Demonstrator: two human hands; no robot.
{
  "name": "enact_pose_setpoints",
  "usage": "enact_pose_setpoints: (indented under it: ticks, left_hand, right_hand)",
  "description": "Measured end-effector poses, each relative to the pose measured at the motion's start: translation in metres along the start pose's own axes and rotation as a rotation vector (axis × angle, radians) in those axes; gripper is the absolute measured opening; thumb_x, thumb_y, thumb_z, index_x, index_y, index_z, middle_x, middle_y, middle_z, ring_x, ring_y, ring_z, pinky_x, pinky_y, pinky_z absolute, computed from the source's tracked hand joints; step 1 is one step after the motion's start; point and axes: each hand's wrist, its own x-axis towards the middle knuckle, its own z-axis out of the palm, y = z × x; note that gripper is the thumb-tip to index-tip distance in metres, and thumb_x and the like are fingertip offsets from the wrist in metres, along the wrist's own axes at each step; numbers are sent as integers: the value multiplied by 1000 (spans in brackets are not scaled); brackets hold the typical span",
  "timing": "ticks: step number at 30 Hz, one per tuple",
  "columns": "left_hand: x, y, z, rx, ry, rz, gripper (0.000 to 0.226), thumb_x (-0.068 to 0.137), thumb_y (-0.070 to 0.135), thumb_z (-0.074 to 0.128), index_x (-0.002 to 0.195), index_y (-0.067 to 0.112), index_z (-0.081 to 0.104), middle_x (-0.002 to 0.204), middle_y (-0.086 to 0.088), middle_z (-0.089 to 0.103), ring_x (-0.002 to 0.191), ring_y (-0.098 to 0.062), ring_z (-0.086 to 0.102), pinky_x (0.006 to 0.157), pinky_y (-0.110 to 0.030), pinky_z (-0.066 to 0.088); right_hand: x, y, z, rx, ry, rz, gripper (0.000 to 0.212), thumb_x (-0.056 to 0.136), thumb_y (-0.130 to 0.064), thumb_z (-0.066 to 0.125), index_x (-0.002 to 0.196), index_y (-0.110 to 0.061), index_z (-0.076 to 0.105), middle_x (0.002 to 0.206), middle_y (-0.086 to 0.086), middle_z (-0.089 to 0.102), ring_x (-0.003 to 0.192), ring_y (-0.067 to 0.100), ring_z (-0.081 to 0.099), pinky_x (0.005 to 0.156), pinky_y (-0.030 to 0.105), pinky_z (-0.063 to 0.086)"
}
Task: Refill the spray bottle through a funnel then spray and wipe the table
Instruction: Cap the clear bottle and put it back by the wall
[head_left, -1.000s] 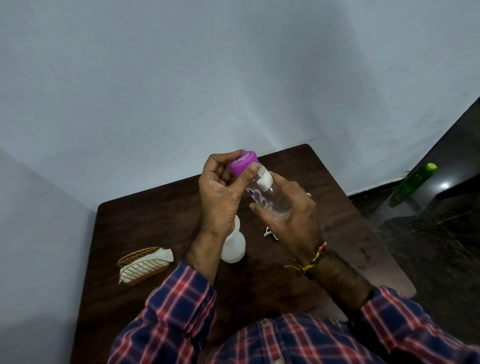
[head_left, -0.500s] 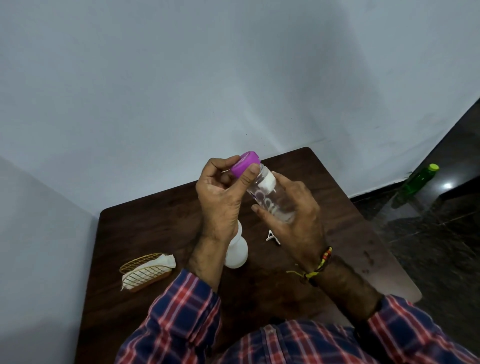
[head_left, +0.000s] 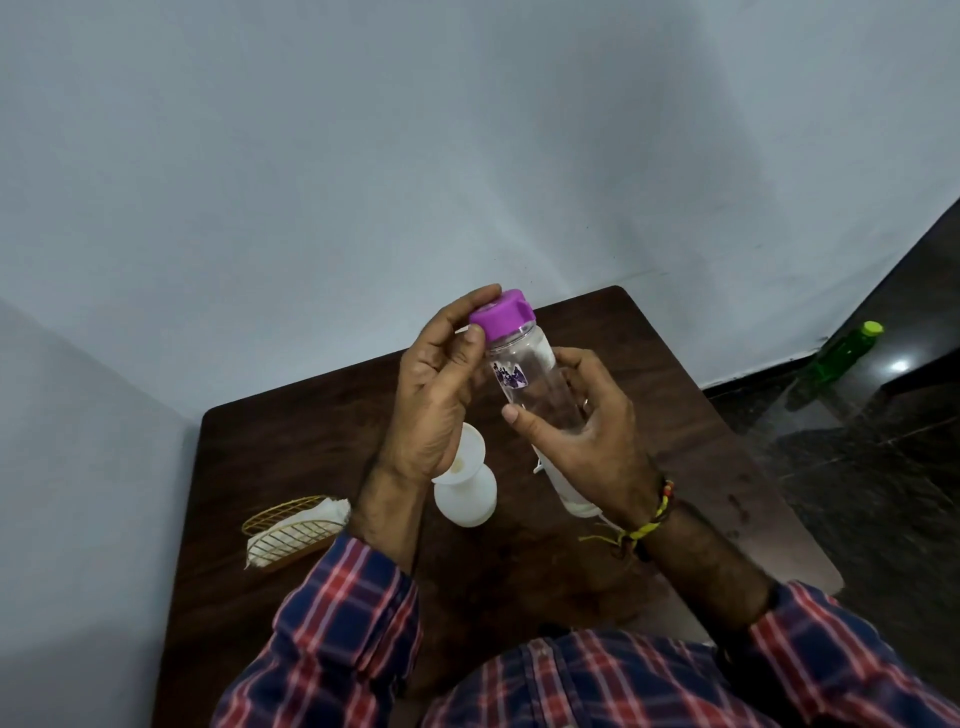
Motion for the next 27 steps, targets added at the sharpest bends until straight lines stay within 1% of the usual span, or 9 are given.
enact_pose_setpoints:
  ticks: [4,8,12,14,16,18,21,24,27]
  left_hand:
    - [-2,5,6,89,100,77,46,87,40,69,121,10,60,117,-5,67,110,-25,62,90,-42,53]
    - [-2,2,-1,32,120,52,45,88,19,70,130,13,54,115,-10,68,106,-26,65,90,-44,54]
    - [-4,-3,-7,-32,182,61,32,87,10,63,118,7,61,110,-5,70,101,-16,66,76,-27,57]
    - [-7,-2,-5,-76,172,36,32,93,23,56,119,5,62,115,-8,69,104,-20,66,79,-31,58]
    - [-8,1,-5,-56,156,29,47,94,39,51,122,3,60,119,-9,68,107,-22,65,84,-35,58]
    - [-7,4,-5,33,154,43,55,88,46,63,125,5,61,121,-13,68,109,-26,64,86,-37,56]
    - [-5,4,-10,53,174,20,58,82,37,76,129,6,60,116,-18,67,105,-26,64,82,-35,56]
    - [-6,0,-12,19,240,26,44,87,14,67,129,8,57,105,-9,70,96,-19,67,77,-32,58]
    - [-10,-3,-7,16,304,58,30,87,17,65,116,9,65,101,-5,72,93,-19,68,77,-31,58]
  right_hand:
    - [-2,-2,3,0,-32,-29,59,76,-29,82,124,-9,54,105,-1,69,93,9,70,77,21,57]
    - [-4,-2,3,5,-45,-33,60,76,-30,82,125,-9,54,108,-2,68,94,9,69,76,19,56]
    - [-2,-2,2,17,-16,-37,61,76,-33,81,126,-10,54,108,-2,69,95,10,69,78,25,58]
    - [-2,-4,2,20,-3,-44,61,76,-34,81,126,-10,55,106,-3,69,93,10,69,77,22,57]
    - [-3,-5,3,23,3,-43,60,76,-32,82,125,-10,55,105,-4,69,91,9,69,76,19,55]
    - [-4,-5,4,18,-2,-47,59,76,-29,82,125,-9,55,105,-3,69,92,9,69,76,18,55]
    - [-4,-3,5,15,-16,-52,60,77,-27,82,126,-7,55,108,-2,68,95,7,68,77,17,55]
    - [-4,-3,3,23,-4,-56,59,76,-27,82,125,-8,55,108,-2,68,95,7,68,77,15,54]
    - [-3,-5,4,36,4,-49,60,75,-27,82,125,-9,56,107,-2,69,94,8,69,76,20,57]
